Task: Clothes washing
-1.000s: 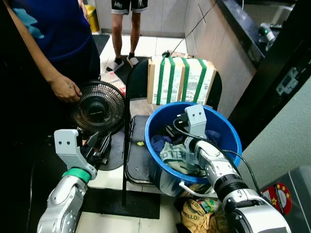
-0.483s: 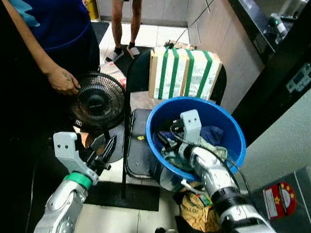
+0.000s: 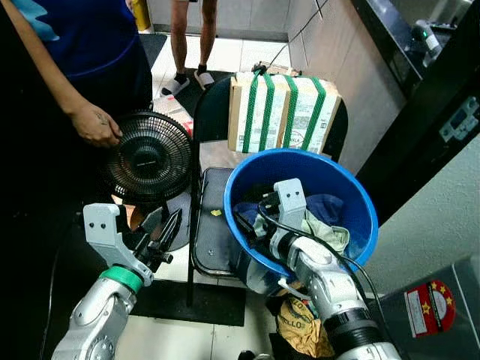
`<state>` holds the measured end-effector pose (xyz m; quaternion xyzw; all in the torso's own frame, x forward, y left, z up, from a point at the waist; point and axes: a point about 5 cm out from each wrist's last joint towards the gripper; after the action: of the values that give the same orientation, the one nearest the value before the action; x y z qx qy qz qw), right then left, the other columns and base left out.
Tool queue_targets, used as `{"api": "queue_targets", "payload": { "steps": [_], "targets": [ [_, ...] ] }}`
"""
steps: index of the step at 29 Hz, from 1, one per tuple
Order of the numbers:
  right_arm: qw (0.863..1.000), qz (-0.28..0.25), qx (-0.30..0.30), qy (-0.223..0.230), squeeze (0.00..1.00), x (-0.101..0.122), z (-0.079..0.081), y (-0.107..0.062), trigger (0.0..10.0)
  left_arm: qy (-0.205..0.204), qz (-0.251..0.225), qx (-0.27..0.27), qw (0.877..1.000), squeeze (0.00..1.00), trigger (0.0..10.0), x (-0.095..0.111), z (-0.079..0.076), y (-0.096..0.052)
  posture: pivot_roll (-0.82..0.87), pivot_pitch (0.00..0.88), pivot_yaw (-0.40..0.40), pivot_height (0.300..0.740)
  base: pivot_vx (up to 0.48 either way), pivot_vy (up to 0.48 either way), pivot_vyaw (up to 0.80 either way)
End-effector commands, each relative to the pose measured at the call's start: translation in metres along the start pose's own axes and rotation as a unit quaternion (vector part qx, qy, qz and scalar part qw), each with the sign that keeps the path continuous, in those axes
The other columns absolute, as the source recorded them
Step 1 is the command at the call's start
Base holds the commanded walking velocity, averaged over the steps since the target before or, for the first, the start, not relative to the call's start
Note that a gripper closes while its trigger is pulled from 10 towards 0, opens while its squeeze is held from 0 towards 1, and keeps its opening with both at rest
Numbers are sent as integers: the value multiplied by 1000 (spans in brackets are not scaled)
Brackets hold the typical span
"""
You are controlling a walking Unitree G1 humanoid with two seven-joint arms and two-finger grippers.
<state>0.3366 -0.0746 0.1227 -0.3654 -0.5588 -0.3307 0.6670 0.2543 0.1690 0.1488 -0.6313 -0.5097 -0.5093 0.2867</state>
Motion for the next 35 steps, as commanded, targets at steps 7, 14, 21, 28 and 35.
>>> {"api": "queue_targets", "payload": {
  "steps": [7, 14, 21, 28, 35],
  "targets": [
    [989, -140, -41, 13, 0, 46, -9, 6, 10000, -2, 3, 1, 1000, 0, 10000, -2, 1, -2, 72, 152, -7, 740, 0, 0, 0],
    [988, -122, -88, -10, 0, 67, -31, 30, 10000, 5, 11, -12, 1000, 0, 10000, -1, 1, -1, 73, 183, 27, 740, 0, 0, 0],
    [992, -74, -104, 7, 0, 69, -34, 41, 10000, 4, 23, -20, 1000, 0, 10000, -2, -1, -2, 83, 211, 29, 740, 0, 0, 0],
    [991, -41, -123, 47, 0, 71, -39, 47, 10000, -1, 34, -23, 999, 0, 10000, -3, -4, -6, 86, 238, 26, 740, 0, 0, 0],
    [989, -1, -64, 136, 0, 62, -20, 54, 10000, -10, 37, -27, 999, 0, 10000, -3, -5, -5, 88, 245, 22, 740, 0, 0, 0]
  ]
}}
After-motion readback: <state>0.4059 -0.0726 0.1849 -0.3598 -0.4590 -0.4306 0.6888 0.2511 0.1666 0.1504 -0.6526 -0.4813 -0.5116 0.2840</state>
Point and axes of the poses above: a point about 5 cm out from each wrist's last joint towards the gripper, its own y axis pointing out of the wrist towards the gripper, its own x axis along the axis of the wrist's last joint, z = x × y, and after that the axes turned 3 degrees about -y, right-handed
